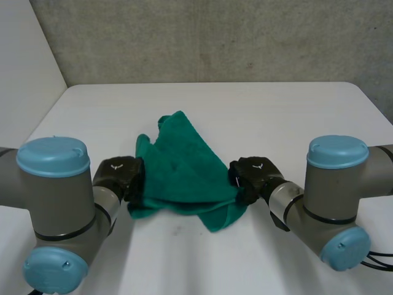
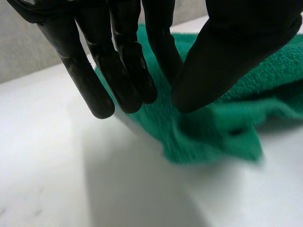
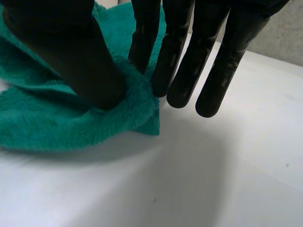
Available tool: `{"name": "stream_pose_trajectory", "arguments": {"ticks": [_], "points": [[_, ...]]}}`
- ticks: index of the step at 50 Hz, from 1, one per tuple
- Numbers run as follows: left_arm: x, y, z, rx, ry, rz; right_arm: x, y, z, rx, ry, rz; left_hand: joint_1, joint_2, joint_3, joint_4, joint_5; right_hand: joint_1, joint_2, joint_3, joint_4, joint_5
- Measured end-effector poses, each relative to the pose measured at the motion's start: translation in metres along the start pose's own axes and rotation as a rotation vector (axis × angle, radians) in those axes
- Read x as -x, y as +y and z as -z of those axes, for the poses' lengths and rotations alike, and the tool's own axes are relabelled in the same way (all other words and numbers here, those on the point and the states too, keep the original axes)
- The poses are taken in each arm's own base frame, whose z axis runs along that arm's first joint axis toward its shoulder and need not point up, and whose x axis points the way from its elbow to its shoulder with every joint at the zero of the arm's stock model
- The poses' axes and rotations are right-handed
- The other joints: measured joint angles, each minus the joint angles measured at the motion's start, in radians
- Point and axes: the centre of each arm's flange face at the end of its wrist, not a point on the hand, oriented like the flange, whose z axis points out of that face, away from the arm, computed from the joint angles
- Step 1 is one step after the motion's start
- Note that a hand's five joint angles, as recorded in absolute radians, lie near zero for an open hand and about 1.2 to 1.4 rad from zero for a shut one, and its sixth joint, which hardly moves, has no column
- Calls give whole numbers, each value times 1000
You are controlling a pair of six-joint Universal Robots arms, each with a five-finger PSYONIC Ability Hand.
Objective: Fold the towel.
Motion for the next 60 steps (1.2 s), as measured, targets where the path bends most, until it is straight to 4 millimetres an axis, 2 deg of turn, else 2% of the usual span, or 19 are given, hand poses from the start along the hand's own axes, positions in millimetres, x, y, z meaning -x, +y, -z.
{"name": "stream_pose_trajectory", "arguments": {"ticks": [6,7,10,13,14,18,21,23,25,30,31,33,34,35,38,40,41,47,60], "points": [[0,-23,6,-76,3,8,-5,-18,-2,-54,38,10,0,1,0,0,0,1,21,38,52,42],[2,-46,16,-152,2,18,-8,-38,5,-110,69,19,0,1,1,0,0,1,21,38,52,42],[6,-85,35,-284,-2,36,-15,-81,25,-231,118,40,0,2,3,0,0,1,21,38,52,47],[11,-115,54,-391,-7,53,-22,-115,45,-321,158,60,0,2,3,0,0,1,21,38,52,49],[16,-137,70,-471,-14,66,-29,-139,63,-377,191,80,0,2,3,0,0,1,21,38,52,50],[26,-170,98,-598,-28,87,-44,-176,95,-441,249,129,0,2,3,0,0,1,21,38,52,54],[32,-184,113,-654,-33,93,-55,-198,119,-453,278,185,0,2,3,0,0,1,21,38,52,54],[33,-186,115,-662,-32,93,-57,-203,125,-451,283,202,0,2,3,0,0,1,21,38,52,54],[34,-184,115,-657,-27,91,-59,-204,128,-442,279,216,0,2,3,0,0,1,21,38,52,54],[18,-128,87,-441,57,75,-55,-186,110,-336,207,232,-119,-146,-139,-155,-107,1,21,38,52,59],[15,-120,84,-412,70,75,-54,-182,107,-321,198,232,-321,-336,-326,-344,-294,1,21,38,52,59],[2,-95,73,-315,114,81,-50,-173,97,-284,179,232,-377,-400,-390,-397,-347,1,21,38,52,59],[2,-95,73,-315,114,81,-50,-173,97,-284,179,232,-377,-400,-390,-397,-347,1,21,38,52,59],[-10,-74,66,-238,151,91,-47,-167,90,-261,173,233,-595,-630,-618,-639,-595,1,21,38,52,59],[-24,-51,58,-151,189,112,-45,-162,84,-246,181,232,-619,-663,-652,-678,-634,1,21,38,52,59],[-24,-51,58,-151,189,112,-45,-162,84,-246,181,232,-619,-663,-652,-678,-634,1,21,38,52,59],[-33,-38,53,-101,212,143,-44,-165,84,-268,199,229,-624,-681,-667,-697,-655,1,21,38,52,59],[-47,-34,56,-76,257,241,-31,-178,91,-369,201,191,-624,-685,-668,-697,-657,1,21,38,52,59],[-83,-29,79,-36,383,407,6,-185,101,-459,163,95,-577,-632,-626,-636,-590,1,21,38,52,59]]}}
